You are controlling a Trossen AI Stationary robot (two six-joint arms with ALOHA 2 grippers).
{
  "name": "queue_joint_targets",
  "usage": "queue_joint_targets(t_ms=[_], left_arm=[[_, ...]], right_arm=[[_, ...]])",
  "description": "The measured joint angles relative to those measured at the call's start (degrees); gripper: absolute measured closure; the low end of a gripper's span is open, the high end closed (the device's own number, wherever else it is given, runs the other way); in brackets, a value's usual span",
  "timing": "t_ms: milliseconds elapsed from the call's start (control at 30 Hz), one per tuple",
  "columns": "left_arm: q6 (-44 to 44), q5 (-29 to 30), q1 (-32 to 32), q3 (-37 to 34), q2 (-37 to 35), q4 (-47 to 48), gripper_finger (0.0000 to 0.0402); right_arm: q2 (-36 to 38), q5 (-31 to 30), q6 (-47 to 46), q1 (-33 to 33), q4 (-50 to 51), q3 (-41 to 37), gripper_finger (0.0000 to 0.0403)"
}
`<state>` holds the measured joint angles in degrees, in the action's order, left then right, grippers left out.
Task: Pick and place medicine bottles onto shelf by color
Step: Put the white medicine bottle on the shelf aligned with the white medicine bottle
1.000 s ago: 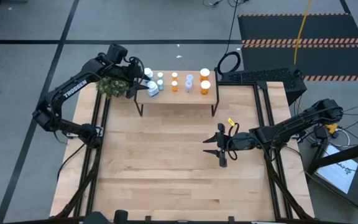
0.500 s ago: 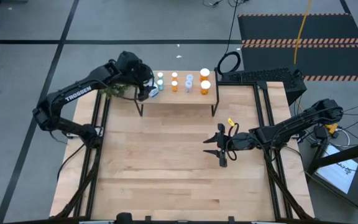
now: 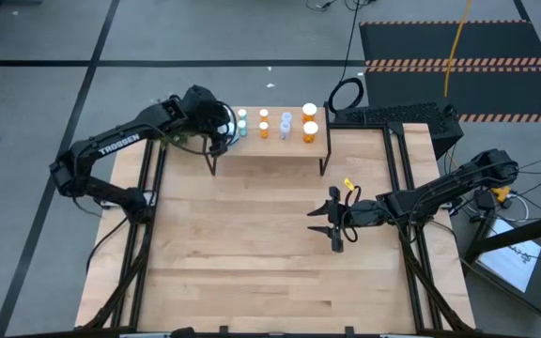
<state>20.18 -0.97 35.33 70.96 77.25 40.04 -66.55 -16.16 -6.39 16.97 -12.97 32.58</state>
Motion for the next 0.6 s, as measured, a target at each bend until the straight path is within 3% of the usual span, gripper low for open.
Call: queue_joint_targets(t_ms=[300,600], left_arm=[[-1.1,-0.5,0.2,0.0,0.4,-0.2,0.0200],[3.1,-1.2,0.4,0.0,0.1,0.6,0.0199]], right_arm=[[0.0,0.0,0.0,0.0,0.0,0.0,0.0234],[0.0,0.0,0.0,0.0,0.4,0.0,0.0234]])
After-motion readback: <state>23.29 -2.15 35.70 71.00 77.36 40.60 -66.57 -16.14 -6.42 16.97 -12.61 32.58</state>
